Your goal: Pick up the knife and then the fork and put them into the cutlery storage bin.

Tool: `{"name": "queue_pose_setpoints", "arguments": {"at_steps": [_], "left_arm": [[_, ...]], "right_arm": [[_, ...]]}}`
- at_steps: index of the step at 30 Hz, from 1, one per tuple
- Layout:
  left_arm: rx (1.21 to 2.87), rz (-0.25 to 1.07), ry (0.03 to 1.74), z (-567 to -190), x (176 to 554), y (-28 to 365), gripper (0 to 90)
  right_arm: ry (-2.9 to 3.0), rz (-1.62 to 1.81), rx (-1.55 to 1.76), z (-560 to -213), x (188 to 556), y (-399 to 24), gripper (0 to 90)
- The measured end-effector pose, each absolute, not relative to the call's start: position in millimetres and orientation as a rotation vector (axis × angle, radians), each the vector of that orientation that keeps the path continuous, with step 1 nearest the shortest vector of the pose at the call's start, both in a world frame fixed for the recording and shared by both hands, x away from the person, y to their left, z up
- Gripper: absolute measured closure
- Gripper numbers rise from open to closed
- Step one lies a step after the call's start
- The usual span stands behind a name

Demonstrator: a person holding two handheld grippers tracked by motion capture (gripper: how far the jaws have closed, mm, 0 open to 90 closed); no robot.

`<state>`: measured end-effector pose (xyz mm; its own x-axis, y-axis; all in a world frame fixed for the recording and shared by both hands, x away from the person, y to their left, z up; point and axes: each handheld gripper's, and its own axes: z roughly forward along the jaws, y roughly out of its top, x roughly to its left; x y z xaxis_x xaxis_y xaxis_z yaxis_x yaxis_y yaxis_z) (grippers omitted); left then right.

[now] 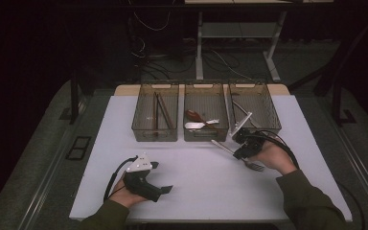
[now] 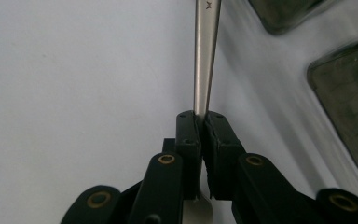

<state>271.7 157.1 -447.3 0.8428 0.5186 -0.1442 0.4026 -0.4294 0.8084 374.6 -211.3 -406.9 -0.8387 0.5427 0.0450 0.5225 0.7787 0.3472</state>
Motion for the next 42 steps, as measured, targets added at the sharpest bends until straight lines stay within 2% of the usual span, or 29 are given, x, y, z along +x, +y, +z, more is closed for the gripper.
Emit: {"name": "queue_pose_setpoints", "arguments": {"at_steps": [12,25,35,42], "left_arm": [[2.077,0.162,0.671,-446,271,157,0.0],[2.075,0.159,0.674,-447,271,157,0.0],[2.075,0.157,0.677,-447,272,156,0.0],[2.069,0.157,0.683,-447,273,156,0.0]], "right_arm": [[2.815,0.758,0.882,-398,372,-229,84.2],[2.634,1.049,0.973,-372,375,-260,84.2],[2.43,1.159,1.076,-344,396,-288,84.1],[2.348,1.144,1.143,-341,422,-301,84.2]]}}
